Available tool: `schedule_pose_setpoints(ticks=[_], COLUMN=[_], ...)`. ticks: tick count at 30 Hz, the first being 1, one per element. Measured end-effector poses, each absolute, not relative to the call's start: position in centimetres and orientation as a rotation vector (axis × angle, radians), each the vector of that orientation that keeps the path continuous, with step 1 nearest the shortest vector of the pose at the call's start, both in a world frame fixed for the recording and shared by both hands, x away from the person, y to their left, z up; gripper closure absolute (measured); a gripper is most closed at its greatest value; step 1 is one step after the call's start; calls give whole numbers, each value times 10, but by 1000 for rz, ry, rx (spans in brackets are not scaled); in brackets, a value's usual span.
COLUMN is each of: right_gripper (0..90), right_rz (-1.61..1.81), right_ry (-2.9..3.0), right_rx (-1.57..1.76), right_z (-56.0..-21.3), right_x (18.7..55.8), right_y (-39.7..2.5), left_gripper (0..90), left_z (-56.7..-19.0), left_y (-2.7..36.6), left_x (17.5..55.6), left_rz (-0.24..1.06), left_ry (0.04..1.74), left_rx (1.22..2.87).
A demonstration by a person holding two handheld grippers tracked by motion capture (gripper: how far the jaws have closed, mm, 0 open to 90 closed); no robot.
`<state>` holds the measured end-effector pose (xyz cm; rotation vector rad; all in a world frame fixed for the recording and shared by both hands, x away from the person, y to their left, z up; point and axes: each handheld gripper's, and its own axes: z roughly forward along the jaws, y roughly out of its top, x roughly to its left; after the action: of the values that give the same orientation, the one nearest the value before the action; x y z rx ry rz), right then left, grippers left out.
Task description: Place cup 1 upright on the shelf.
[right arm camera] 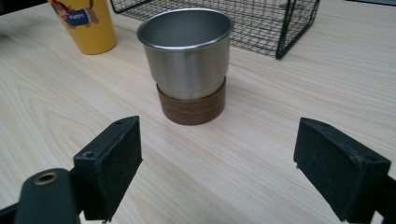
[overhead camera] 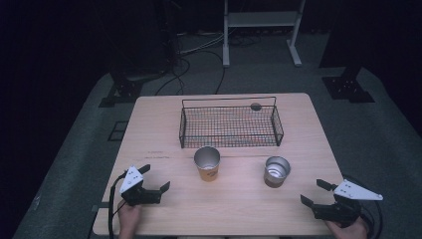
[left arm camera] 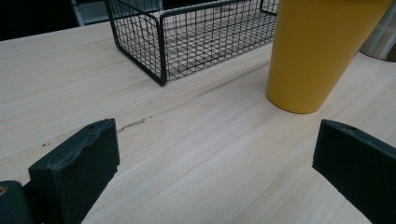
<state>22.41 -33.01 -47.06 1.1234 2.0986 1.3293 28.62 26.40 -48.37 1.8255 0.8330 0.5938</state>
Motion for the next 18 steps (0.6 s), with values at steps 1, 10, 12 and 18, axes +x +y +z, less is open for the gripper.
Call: schedule_pose_setpoints(ticks=[1, 10, 12, 18], right_gripper=[137, 135, 135, 134], right_rz=[1328, 1320, 1321, 1316], right_ry=[2112, 2148, 2151, 2168], right_rx=[1115, 1075, 1072, 1053], right_z=[-470, -467, -467, -466], right_x=[225, 228, 229, 232], right_y=[-328, -316, -315, -309], left_gripper=[0, 0, 0, 0], left_z=[-484, -484, -484, -484], left_y=[264, 264, 264, 264], left_x=[286, 286, 286, 286], left_rz=[594, 592, 593, 594], left_ry=[833, 834, 834, 831], left_rx=[1826, 1824, 1824, 1824])
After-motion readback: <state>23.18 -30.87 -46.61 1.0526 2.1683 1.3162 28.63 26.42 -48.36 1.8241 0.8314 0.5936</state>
